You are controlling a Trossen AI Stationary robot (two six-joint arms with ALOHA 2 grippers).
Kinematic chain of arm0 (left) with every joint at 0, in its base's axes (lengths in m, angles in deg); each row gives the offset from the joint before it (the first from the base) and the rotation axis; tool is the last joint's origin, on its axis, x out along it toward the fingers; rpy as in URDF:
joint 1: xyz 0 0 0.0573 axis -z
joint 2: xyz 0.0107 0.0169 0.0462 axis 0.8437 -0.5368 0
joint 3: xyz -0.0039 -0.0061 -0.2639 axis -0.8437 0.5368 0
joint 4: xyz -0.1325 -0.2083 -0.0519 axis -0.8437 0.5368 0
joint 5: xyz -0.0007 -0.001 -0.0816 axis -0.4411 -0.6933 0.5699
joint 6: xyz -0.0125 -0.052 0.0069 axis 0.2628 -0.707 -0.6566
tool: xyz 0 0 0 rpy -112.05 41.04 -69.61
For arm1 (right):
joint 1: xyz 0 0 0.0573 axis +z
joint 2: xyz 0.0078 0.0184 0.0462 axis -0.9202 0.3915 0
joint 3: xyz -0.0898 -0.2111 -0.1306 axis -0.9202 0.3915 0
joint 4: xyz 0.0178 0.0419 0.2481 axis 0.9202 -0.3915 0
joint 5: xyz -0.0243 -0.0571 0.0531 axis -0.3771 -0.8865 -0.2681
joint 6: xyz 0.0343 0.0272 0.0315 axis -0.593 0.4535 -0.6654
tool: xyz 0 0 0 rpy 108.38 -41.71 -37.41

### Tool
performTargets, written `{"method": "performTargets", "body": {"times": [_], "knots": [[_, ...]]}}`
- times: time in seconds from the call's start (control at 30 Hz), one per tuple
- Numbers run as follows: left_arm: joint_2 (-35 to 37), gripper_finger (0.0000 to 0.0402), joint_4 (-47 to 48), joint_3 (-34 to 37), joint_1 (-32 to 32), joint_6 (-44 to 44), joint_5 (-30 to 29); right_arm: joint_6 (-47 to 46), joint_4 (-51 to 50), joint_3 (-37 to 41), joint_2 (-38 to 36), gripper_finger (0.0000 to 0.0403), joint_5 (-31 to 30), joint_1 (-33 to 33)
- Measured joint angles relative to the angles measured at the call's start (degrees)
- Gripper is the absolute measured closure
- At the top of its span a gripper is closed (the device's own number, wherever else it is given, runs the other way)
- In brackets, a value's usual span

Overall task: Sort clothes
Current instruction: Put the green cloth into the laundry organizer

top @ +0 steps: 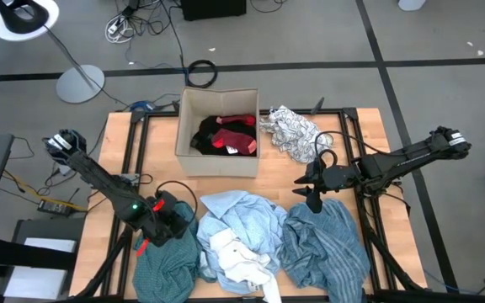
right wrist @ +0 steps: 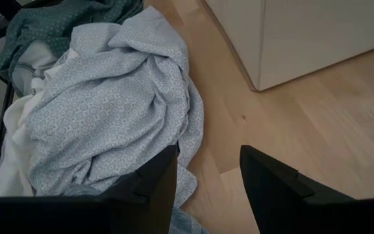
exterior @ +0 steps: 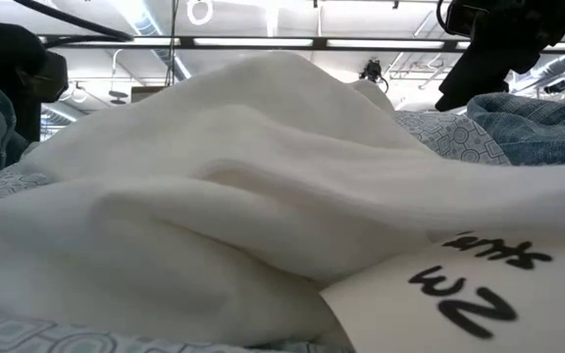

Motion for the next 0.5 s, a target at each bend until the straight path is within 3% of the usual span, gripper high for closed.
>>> {"method": "performTargets", "body": {"times": [0.2,0.5], "knots": [[-0.01,0.0179,1.78,-2.7,0.12,-0.2,6.69,0.0,-0.02,0.0,0.0,0.0234,0.0,0.0],[0.0,0.0194,19.5,-15.88,2.09,0.07,2.58,0.0,-0.02,0.0,0.0,0.0234,0.02,0.0]]}}
